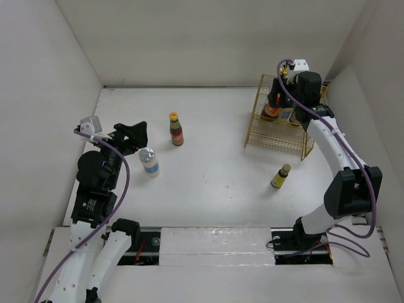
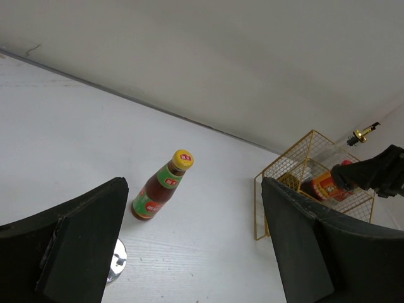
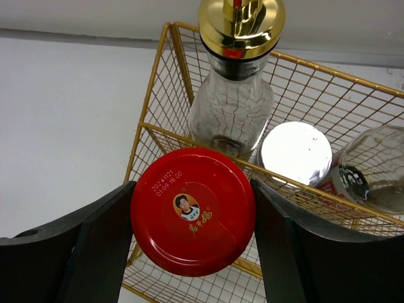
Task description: Organize the condiment bottles
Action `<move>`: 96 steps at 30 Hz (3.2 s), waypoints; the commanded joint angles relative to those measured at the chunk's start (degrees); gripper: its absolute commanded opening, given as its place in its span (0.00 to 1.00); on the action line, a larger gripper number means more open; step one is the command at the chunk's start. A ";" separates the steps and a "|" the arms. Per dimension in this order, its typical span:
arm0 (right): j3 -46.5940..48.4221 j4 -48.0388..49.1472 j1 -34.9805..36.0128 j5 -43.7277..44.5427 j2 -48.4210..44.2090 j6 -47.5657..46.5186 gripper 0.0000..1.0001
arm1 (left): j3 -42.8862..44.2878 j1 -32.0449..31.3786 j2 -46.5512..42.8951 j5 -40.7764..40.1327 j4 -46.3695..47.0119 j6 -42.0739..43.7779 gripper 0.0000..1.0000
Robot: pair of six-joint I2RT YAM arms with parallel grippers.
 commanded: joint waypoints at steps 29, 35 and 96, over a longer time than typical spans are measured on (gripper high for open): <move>-3.46 10.29 6.06 8.56 -1.11 0.95 0.83 | 0.04 -0.45 0.68 1.57 3.10 0.28 0.83; -5.21 13.28 13.36 3.12 -6.75 -2.92 0.54 | 0.04 -0.45 0.68 1.57 3.10 0.28 0.83; -17.95 25.42 7.74 -4.89 -24.86 1.74 0.18 | -0.48 -0.45 1.65 2.54 4.15 0.28 0.83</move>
